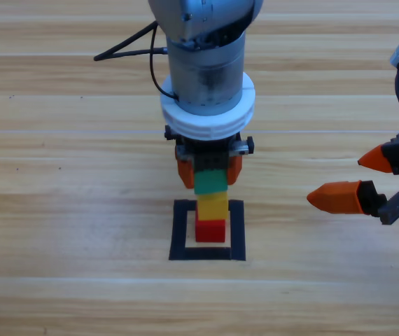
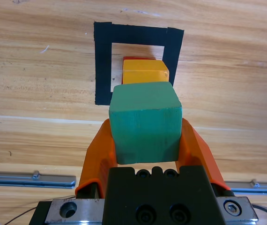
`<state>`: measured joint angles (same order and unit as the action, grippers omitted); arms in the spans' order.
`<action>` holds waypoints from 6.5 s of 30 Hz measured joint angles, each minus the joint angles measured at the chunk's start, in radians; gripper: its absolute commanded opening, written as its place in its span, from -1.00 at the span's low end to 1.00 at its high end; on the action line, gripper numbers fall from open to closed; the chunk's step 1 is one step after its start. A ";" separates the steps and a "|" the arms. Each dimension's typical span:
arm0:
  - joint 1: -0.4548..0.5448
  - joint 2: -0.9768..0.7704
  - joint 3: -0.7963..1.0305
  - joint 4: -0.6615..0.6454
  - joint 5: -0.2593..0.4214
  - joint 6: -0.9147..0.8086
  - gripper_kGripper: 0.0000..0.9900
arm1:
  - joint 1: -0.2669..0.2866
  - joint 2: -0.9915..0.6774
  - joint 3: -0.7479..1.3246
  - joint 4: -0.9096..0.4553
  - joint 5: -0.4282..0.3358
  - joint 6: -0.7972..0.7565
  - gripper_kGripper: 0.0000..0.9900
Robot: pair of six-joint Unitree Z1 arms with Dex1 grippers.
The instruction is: Stack the blocks in the rectangular block: red at the bottom, yellow in the middle, green on top
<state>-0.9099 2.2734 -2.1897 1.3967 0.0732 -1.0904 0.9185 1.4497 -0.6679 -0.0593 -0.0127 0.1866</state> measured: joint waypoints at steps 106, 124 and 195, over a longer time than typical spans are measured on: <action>-0.013 0.047 -0.009 0.002 0.021 0.019 0.90 | 0.000 0.000 0.001 0.000 0.000 0.000 1.00; -0.027 0.017 -0.035 0.003 0.139 0.017 1.00 | 0.000 0.000 0.001 0.000 0.000 0.000 1.00; 0.734 -1.795 2.130 -1.729 -0.236 0.990 1.00 | -0.007 0.000 0.001 -0.001 -0.010 -0.004 1.00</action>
<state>-0.1756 0.4787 -0.0593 -0.3326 -0.1630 -0.1007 0.9118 1.4497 -0.6669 -0.0604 -0.0232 0.1826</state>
